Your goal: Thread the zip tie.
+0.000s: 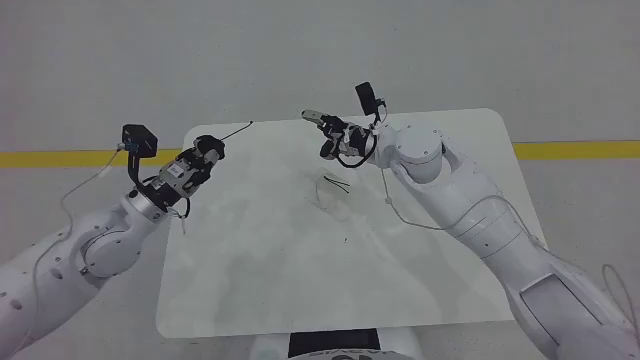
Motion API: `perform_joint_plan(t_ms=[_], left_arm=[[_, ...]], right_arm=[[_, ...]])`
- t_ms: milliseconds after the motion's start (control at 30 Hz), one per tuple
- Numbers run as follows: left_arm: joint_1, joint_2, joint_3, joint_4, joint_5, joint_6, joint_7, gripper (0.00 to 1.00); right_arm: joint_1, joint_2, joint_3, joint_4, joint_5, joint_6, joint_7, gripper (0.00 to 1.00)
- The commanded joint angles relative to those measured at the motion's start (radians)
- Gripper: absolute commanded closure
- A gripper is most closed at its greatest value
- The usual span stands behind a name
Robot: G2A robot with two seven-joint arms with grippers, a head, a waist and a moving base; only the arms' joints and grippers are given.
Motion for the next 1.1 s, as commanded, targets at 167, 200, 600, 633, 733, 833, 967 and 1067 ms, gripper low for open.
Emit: perform_joint_plan(t_ms=[167,200,600,633,733,833,967,1067], left_arm=[[-0.013,0.02,0.026,0.022,0.022,0.0,0.012,1.0],[-0.013,0.02,0.026,0.022,0.022,0.0,0.012,1.0],[-0.113,-0.016,-0.004,0.097,-0.03,0.0,-0.124,1.0],[-0.132,-0.023,-0.008,0.111,-0.048,0.0,-0.143,1.0],[-0.176,-0.04,-0.008,0.131,-0.12,0.0,-0.205,1.0],[-0.214,-0.054,-0.007,0.146,-0.196,0.0,-0.285,1.0],[-0.268,-0.072,-0.02,0.173,-0.341,0.0,-0.432,1.0],[-0.292,-0.082,-0.037,0.183,-0.436,0.0,-0.541,1.0]], right_arm=[[0.0,0.0,0.0,0.0,0.0,0.0,0.0,0.0],[0.0,0.0,0.0,0.0,0.0,0.0,0.0,0.0],[0.0,0.0,0.0,0.0,0.0,0.0,0.0,0.0],[0.0,0.0,0.0,0.0,0.0,0.0,0.0,0.0],[0.0,0.0,0.0,0.0,0.0,0.0,0.0,0.0],[0.0,0.0,0.0,0.0,0.0,0.0,0.0,0.0],[0.0,0.0,0.0,0.0,0.0,0.0,0.0,0.0],[0.0,0.0,0.0,0.0,0.0,0.0,0.0,0.0]])
